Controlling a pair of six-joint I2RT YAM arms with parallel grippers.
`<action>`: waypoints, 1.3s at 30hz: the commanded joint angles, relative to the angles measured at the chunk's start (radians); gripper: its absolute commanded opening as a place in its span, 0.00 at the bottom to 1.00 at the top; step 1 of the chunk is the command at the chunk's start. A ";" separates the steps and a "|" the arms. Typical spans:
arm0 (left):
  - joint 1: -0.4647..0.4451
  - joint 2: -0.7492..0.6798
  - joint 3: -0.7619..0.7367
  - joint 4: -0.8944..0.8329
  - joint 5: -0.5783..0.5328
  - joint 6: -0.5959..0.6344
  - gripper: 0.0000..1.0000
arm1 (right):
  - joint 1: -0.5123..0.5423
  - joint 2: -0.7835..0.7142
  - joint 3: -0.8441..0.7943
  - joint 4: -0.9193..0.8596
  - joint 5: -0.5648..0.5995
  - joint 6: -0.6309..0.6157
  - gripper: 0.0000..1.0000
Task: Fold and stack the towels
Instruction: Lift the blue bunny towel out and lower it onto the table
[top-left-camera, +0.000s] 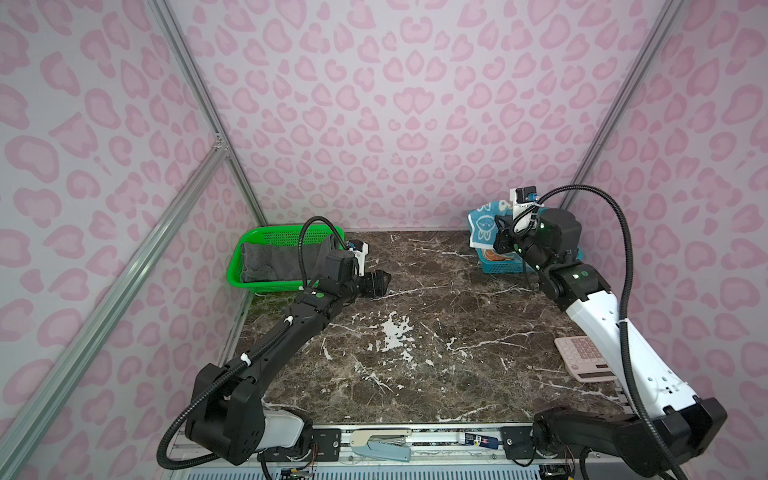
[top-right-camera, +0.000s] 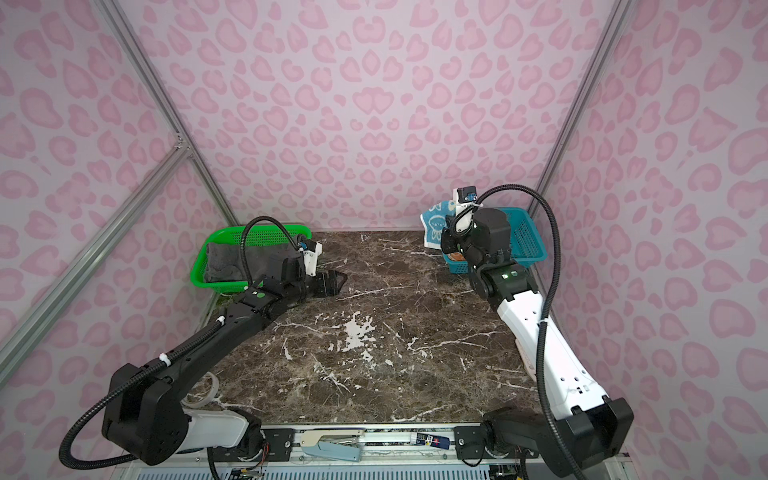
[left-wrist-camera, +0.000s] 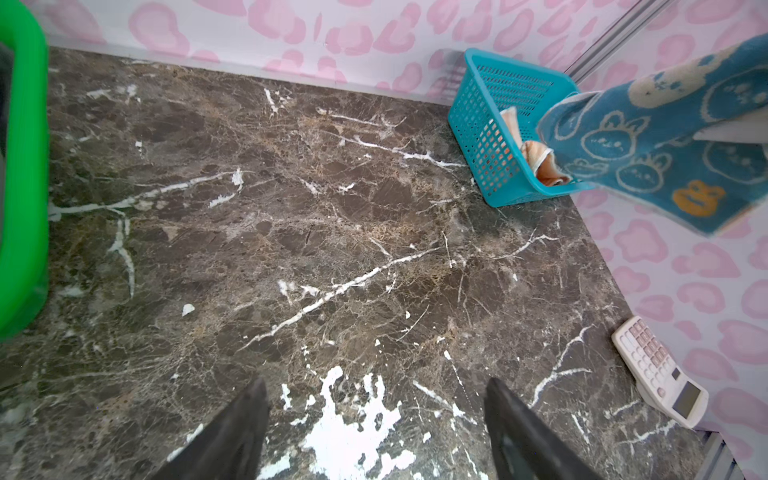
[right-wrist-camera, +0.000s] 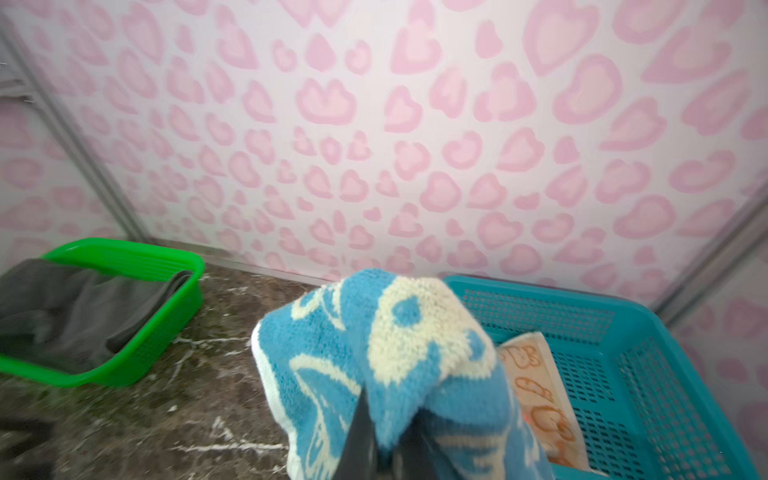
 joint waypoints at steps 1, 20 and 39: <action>0.000 -0.042 0.017 0.001 -0.025 0.031 0.83 | 0.038 -0.030 0.029 -0.077 -0.297 -0.033 0.00; 0.010 -0.088 -0.043 -0.119 -0.011 0.036 0.83 | 0.121 0.337 -0.148 -0.227 -0.155 0.374 0.29; -0.006 0.018 -0.215 -0.144 0.065 -0.041 0.83 | 0.319 0.320 -0.300 -0.288 0.015 0.040 0.70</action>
